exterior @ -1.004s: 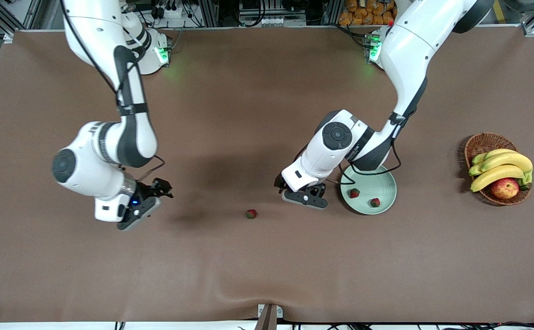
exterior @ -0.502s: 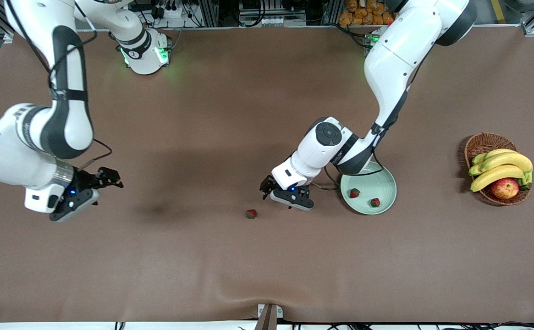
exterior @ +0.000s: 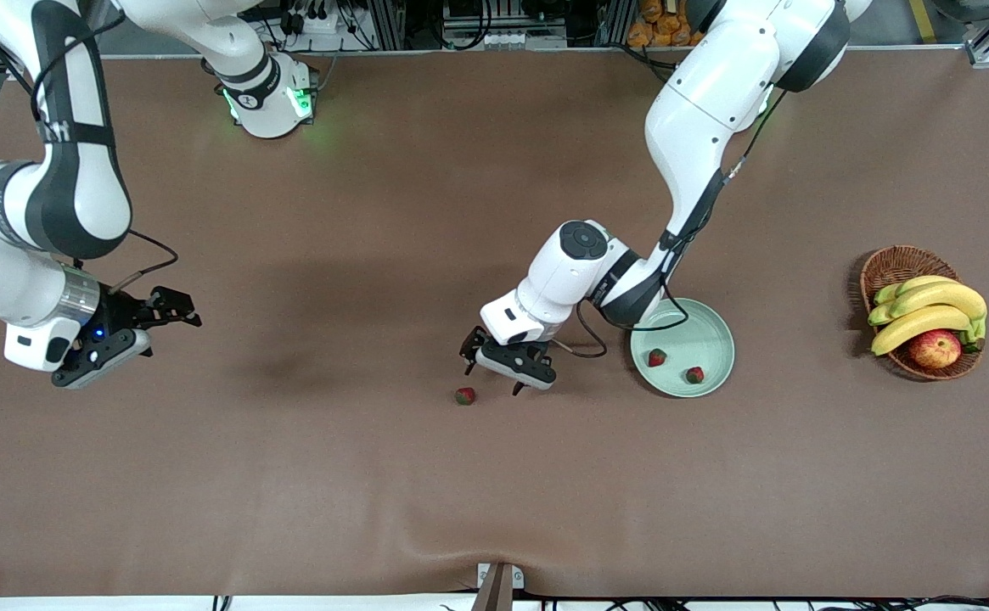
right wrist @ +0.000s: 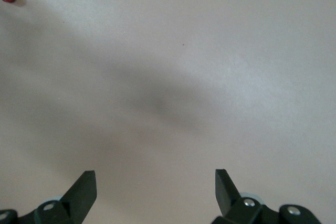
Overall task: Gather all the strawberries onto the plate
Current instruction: 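Lower the left gripper to the last strawberry while the right gripper withdraws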
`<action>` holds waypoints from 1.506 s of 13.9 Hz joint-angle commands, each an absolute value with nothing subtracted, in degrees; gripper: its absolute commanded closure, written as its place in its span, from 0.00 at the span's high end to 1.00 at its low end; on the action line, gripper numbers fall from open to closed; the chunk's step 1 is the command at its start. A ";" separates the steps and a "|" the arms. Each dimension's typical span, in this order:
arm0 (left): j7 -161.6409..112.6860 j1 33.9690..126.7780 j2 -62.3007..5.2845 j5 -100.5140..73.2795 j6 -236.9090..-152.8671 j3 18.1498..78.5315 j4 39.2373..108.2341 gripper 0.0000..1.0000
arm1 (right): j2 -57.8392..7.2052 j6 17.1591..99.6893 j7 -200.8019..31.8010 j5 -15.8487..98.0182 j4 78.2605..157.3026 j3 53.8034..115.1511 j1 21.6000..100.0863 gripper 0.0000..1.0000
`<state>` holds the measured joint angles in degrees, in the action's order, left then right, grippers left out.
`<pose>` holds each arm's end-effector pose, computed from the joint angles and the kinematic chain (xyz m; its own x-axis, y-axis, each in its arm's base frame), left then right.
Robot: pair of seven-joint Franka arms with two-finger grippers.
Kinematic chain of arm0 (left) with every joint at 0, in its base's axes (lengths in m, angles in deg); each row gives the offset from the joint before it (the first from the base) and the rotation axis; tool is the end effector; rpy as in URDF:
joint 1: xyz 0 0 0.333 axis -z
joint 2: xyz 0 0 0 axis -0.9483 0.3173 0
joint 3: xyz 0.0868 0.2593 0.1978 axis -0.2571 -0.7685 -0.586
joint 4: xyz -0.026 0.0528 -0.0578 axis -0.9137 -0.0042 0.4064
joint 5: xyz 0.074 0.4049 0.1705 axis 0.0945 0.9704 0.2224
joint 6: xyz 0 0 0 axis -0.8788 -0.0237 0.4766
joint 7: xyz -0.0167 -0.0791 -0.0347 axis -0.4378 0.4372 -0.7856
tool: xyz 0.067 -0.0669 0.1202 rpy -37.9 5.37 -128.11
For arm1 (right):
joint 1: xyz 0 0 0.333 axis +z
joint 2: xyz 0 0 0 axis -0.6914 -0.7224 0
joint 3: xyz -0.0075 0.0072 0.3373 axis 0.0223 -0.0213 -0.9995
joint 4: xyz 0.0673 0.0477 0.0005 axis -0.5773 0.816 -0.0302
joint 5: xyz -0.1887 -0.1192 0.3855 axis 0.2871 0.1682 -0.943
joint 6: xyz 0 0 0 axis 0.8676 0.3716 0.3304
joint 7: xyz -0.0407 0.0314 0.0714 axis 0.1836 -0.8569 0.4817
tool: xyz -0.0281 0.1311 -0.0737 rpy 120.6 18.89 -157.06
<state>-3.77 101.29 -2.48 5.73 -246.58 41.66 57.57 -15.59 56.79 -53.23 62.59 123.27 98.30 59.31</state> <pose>0.6501 -0.5377 0.1591 0.8514 -0.1728 0.4952 -0.3473 -0.8933 0.2852 0.6640 -0.0068 0.3582 0.8971 0.4400 0.0406 0.4402 -0.8820 -0.1683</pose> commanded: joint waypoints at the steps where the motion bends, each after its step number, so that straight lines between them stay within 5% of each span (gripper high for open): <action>1: -3.15 103.14 2.03 6.71 -248.76 40.13 52.43 1.00 | -7.93 55.40 -62.34 68.60 128.44 88.63 51.50 1.00; 12: -3.95 109.20 6.60 6.62 -255.18 34.59 49.43 1.00 | 1.75 43.28 -75.89 74.49 127.84 84.83 44.45 1.00; 21: -4.91 110.79 10.65 6.62 -256.32 32.92 45.30 1.00 | 1.40 26.93 -88.83 77.05 113.70 79.91 40.15 1.00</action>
